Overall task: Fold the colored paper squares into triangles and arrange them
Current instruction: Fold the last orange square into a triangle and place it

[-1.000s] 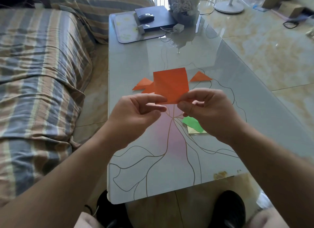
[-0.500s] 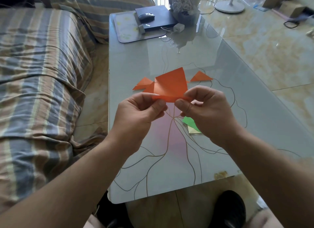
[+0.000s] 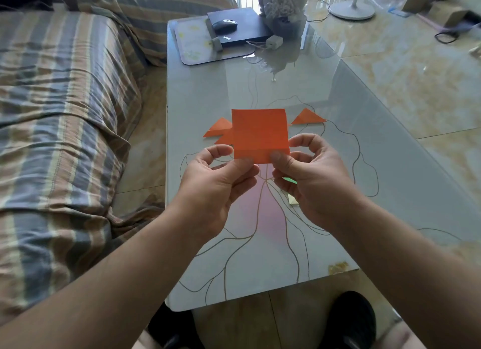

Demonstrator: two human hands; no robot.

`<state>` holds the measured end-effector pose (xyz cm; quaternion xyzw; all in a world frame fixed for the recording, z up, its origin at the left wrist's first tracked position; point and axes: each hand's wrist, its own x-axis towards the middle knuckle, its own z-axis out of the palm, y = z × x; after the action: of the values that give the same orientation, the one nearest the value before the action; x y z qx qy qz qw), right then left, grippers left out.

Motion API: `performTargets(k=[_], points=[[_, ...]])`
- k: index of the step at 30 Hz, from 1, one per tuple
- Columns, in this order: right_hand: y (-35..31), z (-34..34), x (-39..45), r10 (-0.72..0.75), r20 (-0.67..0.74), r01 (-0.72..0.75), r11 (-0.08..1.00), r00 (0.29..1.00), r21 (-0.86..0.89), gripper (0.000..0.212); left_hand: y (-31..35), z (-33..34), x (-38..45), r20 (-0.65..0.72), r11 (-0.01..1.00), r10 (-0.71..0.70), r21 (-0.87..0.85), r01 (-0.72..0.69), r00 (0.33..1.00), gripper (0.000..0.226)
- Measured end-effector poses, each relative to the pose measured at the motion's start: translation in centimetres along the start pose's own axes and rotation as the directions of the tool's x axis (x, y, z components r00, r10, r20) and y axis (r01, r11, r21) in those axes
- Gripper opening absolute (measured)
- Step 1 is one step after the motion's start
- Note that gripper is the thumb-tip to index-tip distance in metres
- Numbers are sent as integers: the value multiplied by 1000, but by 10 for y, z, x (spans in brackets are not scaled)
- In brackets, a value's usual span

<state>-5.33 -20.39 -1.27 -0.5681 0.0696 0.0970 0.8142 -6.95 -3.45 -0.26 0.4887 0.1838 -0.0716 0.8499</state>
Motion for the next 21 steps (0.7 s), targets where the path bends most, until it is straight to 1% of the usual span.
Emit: performTargets(k=[4, 8, 12, 14, 17, 21], points=[[0, 1, 1, 37, 5, -37, 999, 999, -20, 53, -2, -1, 2, 22, 998, -57, 35, 56, 998, 52], [2, 1, 2, 79, 16, -78, 996, 997, -45, 49, -4, 0, 0, 77, 989, -69, 140, 58, 995, 54], [4, 2, 1, 139, 28, -138, 989, 990, -47, 44, -6, 1, 1, 35, 986, -32, 166, 26, 999, 60], [5, 2, 0, 171, 38, -166, 978, 984, -124, 35, -6, 0, 3, 14, 984, -20, 180, 17, 1000, 59], [7, 1, 0, 183, 46, -166, 952, 982, -259, 23, -6, -2, 4, 18, 976, -9, 216, 5, 1000, 60], [6, 2, -1, 142, 49, -116, 931, 989, -346, 21, -7, -2, 2, 66, 954, 23, 296, -42, 998, 58]])
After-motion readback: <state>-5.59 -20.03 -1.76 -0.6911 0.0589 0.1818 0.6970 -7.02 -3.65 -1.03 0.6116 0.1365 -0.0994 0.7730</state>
